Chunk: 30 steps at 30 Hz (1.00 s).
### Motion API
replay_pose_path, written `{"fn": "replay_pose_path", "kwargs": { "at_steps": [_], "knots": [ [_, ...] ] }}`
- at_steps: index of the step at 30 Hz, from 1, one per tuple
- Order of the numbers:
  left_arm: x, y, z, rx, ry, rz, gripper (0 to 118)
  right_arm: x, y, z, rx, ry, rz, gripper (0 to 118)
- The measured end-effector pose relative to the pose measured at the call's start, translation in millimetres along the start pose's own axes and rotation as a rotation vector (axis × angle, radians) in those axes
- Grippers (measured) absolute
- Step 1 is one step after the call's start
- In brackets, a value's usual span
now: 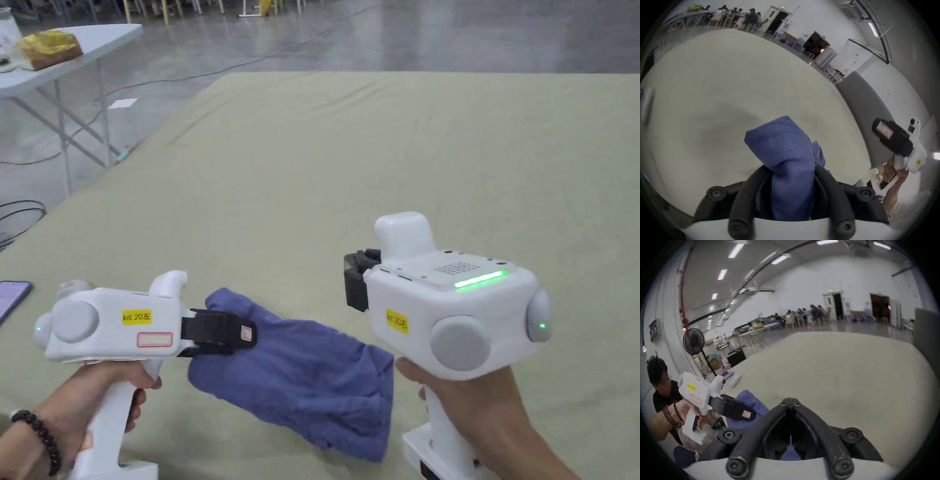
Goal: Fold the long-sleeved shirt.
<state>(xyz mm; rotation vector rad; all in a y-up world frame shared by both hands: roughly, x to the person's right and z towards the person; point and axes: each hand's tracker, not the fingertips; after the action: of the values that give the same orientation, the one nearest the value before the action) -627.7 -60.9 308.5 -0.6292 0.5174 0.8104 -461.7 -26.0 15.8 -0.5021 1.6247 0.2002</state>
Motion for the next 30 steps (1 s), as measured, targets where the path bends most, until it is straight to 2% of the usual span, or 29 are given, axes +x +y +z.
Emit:
{"fn": "replay_pose_path", "kwargs": {
  "at_steps": [2, 4, 8, 9, 11, 12, 15, 17, 18, 19, 20, 21, 22, 25, 29, 30],
  "knots": [
    [-43.3, 3.2, 22.4, -0.015, 0.047, -0.019, 20, -26.9, 2.2, -48.9, 0.033, 0.046, 0.01, 0],
    [-90.4, 8.5, 36.4, 0.001, 0.094, 0.105, 20, -50.7, -1.2, -97.0, 0.051, 0.095, 0.03, 0],
    [-113.0, 1.3, 44.6, 0.084, 0.108, 0.153, 23, -76.5, -11.6, -147.8, 0.008, 0.069, 0.111, 0],
    [-109.8, 0.7, 42.3, 0.105, 0.14, 0.163, 46, -78.2, -12.4, -157.3, -0.029, 0.065, 0.136, 0],
    [-106.1, -2.1, 43.3, 0.158, 0.203, 0.162, 106, -75.8, -12.3, -165.5, -0.033, 0.082, 0.115, 0],
    [-102.2, -4.4, 48.3, 0.177, 0.201, 0.14, 118, -73.6, -8.9, -160.7, -0.035, 0.079, 0.098, 0],
    [-92.1, 1.1, 61.2, 0.244, 0.249, 0.069, 118, -65.8, -1.4, -138.0, -0.012, 0.074, 0.087, 0],
    [-83.3, 7.4, 78.3, 0.222, 0.267, 0.053, 117, -60.1, 8.3, -110.0, -0.004, 0.071, 0.09, 0],
    [-69.2, 11.3, 86.4, 0.218, 0.258, 0.065, 112, -54.1, 15.0, -92.5, 0.004, 0.066, 0.09, 0],
    [-52.0, 12.6, 94.5, 0.242, 0.206, 0.072, 94, -47.3, 22.1, -73.1, 0.025, 0.058, 0.092, 0],
    [-30.7, 11.2, 100.2, 0.297, 0.166, 0.042, 60, -43.4, 27.2, -57.6, 0.045, 0.049, 0.094, 0],
    [-3.8, 11.0, 104.5, 0.344, 0.162, -0.011, 14, -35.0, 34.9, -36.3, 0.065, 0.036, 0.096, 0],
    [23.4, 9.8, 104.9, 0.376, 0.174, -0.084, 0, -26.6, 41.2, -15.5, 0.092, 0.008, 0.097, 0],
    [121.1, 2.6, 101.6, 0.488, 0.111, -0.198, 0, 2.5, 57.6, 55.5, 0.158, -0.096, 0.077, 0],
    [251.9, -16.5, 70.7, 0.708, 0.283, -0.311, 0, 41.3, 74.6, 166.4, 0.279, -0.263, 0.083, 0],
    [277.8, -21.1, 62.6, 0.75, 0.272, -0.321, 0, 52.7, 75.7, 192.4, 0.307, -0.318, 0.092, 0]
  ]
}}
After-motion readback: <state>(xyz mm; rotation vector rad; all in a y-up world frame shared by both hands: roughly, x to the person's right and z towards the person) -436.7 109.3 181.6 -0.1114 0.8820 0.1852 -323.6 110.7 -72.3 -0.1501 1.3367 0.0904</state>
